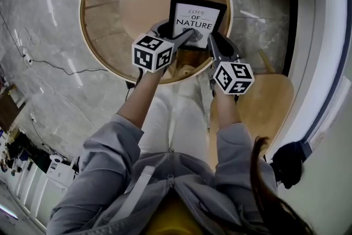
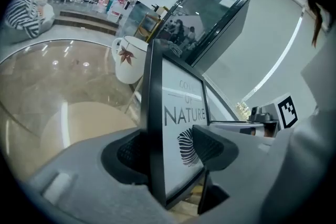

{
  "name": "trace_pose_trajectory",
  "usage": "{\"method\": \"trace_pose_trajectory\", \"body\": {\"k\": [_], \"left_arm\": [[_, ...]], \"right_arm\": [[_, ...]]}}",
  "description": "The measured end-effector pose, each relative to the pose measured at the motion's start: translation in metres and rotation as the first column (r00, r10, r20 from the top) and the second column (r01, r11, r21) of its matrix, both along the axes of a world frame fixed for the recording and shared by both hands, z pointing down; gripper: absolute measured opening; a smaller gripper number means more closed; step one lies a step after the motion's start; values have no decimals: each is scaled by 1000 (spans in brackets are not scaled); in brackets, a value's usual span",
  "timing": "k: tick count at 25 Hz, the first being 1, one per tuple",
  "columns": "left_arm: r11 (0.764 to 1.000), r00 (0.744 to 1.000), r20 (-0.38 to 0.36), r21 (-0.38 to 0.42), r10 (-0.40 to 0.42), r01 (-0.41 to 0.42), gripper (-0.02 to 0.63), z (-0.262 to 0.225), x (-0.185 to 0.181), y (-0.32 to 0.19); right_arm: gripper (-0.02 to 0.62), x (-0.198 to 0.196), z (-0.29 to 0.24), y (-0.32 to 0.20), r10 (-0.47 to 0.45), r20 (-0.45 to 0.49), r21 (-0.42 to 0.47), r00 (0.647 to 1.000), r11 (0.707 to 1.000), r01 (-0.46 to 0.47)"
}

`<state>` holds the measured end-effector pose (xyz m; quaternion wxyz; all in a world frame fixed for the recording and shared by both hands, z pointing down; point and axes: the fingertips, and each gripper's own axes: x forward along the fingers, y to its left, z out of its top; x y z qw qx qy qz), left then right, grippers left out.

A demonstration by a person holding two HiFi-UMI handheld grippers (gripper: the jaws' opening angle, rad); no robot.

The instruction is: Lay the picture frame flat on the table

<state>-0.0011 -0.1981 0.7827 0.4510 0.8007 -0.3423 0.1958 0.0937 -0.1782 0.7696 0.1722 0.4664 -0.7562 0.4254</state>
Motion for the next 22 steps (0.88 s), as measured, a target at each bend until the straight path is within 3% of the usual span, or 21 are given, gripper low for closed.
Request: {"method": "trace_pose_trajectory", "body": {"k": [6, 13, 22], "left_arm": [[998, 992, 128, -63, -15, 23, 309, 16, -1, -3], [994, 980, 200, -101, -13, 34, 321, 29, 1, -2], [997, 949, 314, -80, 23, 2, 390, 36, 5, 2]], "right_arm": [[74, 8, 15, -1, 93, -9, -68, 996, 993, -93], [72, 12, 30, 1, 177, -31, -130, 984, 975, -179], [74, 15, 37, 5, 211, -55, -151, 976, 965, -217]]}}
